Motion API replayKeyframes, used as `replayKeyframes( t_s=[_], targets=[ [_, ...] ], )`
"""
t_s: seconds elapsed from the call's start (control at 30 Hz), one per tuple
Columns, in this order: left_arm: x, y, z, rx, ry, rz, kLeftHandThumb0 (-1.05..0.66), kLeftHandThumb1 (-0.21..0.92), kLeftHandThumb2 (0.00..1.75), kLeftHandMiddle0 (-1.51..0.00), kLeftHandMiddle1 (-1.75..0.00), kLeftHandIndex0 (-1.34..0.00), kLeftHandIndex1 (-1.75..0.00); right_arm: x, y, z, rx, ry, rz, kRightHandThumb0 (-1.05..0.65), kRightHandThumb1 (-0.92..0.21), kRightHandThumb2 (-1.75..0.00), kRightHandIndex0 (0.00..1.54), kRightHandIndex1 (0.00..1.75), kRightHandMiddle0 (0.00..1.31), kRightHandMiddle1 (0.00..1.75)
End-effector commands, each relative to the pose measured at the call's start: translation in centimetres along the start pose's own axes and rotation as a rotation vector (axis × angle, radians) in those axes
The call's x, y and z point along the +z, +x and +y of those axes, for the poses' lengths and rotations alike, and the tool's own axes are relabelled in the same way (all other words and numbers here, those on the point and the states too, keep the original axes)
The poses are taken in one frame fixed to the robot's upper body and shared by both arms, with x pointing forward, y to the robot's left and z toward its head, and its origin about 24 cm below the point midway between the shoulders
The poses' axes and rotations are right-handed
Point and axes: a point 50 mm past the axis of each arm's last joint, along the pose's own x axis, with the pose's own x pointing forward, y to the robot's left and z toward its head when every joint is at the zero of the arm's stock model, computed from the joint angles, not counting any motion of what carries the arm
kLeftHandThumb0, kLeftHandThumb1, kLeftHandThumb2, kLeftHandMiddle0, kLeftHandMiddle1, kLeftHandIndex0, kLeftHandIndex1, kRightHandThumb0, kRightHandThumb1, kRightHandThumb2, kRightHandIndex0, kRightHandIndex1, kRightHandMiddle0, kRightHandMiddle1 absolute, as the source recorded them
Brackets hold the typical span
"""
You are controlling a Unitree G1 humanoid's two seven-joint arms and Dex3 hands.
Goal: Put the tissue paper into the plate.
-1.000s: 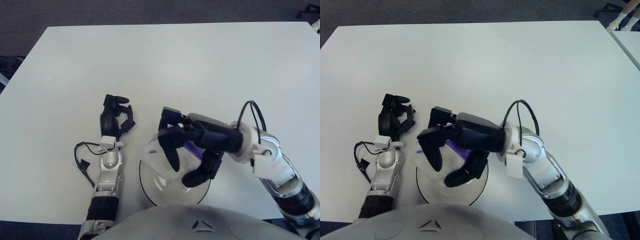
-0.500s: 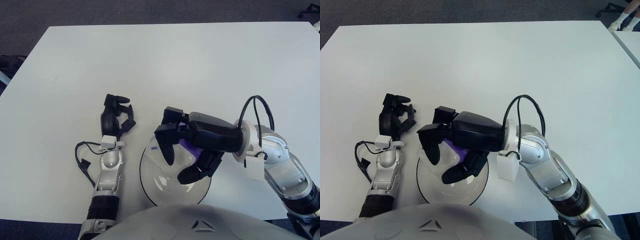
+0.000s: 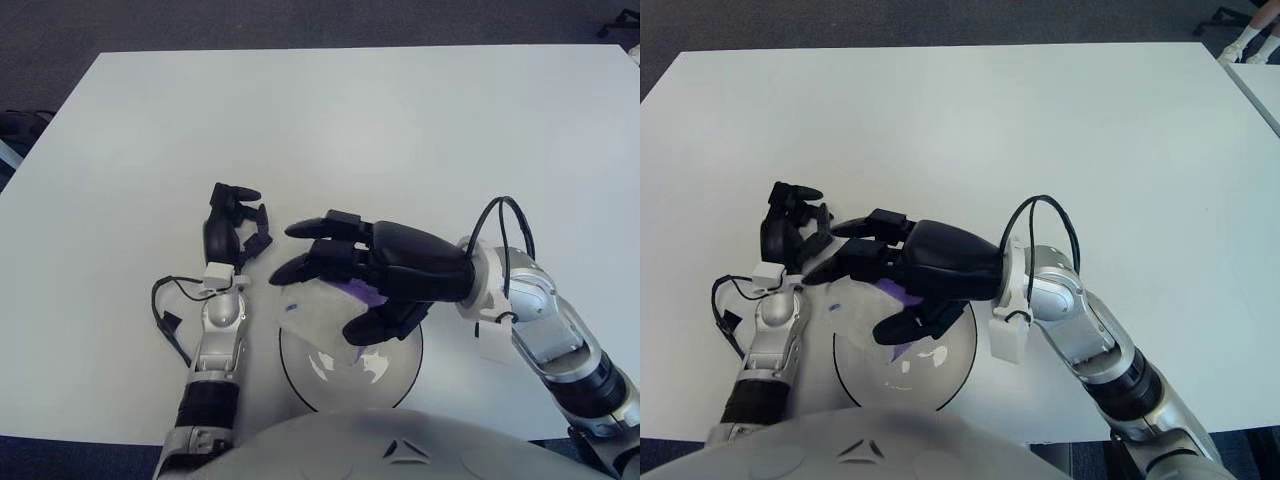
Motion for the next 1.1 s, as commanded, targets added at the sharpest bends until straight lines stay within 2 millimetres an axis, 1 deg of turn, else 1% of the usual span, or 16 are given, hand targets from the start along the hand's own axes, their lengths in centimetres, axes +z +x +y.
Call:
replayKeyframes(
  t_s=[0.0,0.1,0.27,0.4,0.57,0.7,0.77,0.87,1.0,1.07],
  targets=[
    [-5.4,-4.2,1.0,-0.018,0.109,0.241,-0.38,0.68,0.87,-0.59,-1.7,-0.34,-1.75,0.0,-0.8,1.4,-0.005,-0.033,0.003,-0.93,-0.92,-1.02,0.0,0.0,0.0,0.0],
    [-5.1,-4.2,0.9,-0.012,0.117,0.201,-0.38,0.66,0.89,-0.63,-1.68,-0.35,-1.75,-0.2,-0.6,1.1,0.016,-0.069,-0.01,-0.92,-0.92,-1.01,0.0,0.0,0.0,0.0],
    [-5.2,-4.2,0.8,-0.006,0.095,0.185,-0.39,0.62,0.94,-0.69,-1.64,-0.38,-1.75,-0.4,-0.2,0.7,0.015,-0.123,-0.04,-0.89,-0.92,-0.98,0.0,0.0,0.0,0.0],
    [-5.9,-4.4,0.9,-0.026,0.054,0.221,-0.4,0.6,0.96,-0.71,-1.65,-0.39,-1.75,-0.5,-0.2,0.7,0.004,-0.134,-0.07,-0.88,-0.92,-1.0,0.0,0.0,0.0,0.0],
    [-6.5,-4.4,1.1,-0.044,0.082,0.294,-0.4,0.6,0.96,-0.66,-1.71,-0.39,-1.75,-0.9,-0.2,0.9,-0.009,-0.113,-0.078,-0.89,-0.92,-1.03,0.0,0.0,0.0,0.0],
    [-6.6,-4.5,1.4,-0.032,0.113,0.319,-0.39,0.62,0.94,-0.63,-1.71,-0.38,-1.75,-1.1,-0.2,0.9,-0.012,-0.089,-0.09,-0.89,-0.92,-1.05,0.0,0.0,0.0,0.0],
    [-6.1,-4.8,1.4,-0.019,0.112,0.311,-0.39,0.64,0.91,-0.6,-1.69,-0.36,-1.75,-1.2,-0.3,0.9,-0.019,-0.064,-0.081,-0.88,-0.92,-1.06,0.0,0.0,0.0,0.0],
    [-4.9,-4.8,0.8,-0.011,0.088,0.295,-0.39,0.65,0.9,-0.57,-1.66,-0.35,-1.75,-1.4,-0.4,0.9,-0.008,-0.053,-0.057,-0.85,-0.92,-1.08,0.0,0.0,0.0,0.0],
    [-5.1,-4.7,0.8,-0.009,0.088,0.318,-0.39,0.65,0.91,-0.55,-1.67,-0.36,-1.75,-1.7,-0.9,0.9,0.005,-0.053,-0.014,-0.83,-0.92,-1.1,0.0,0.0,0.0,0.0],
    [-5.1,-4.7,0.8,-0.011,0.09,0.324,-0.39,0.64,0.91,-0.56,-1.68,-0.36,-1.75,-2.0,-1.1,1.0,-0.008,0.001,0.038,-0.83,-0.92,-1.11,0.0,0.0,0.0,0.0]
  ],
)
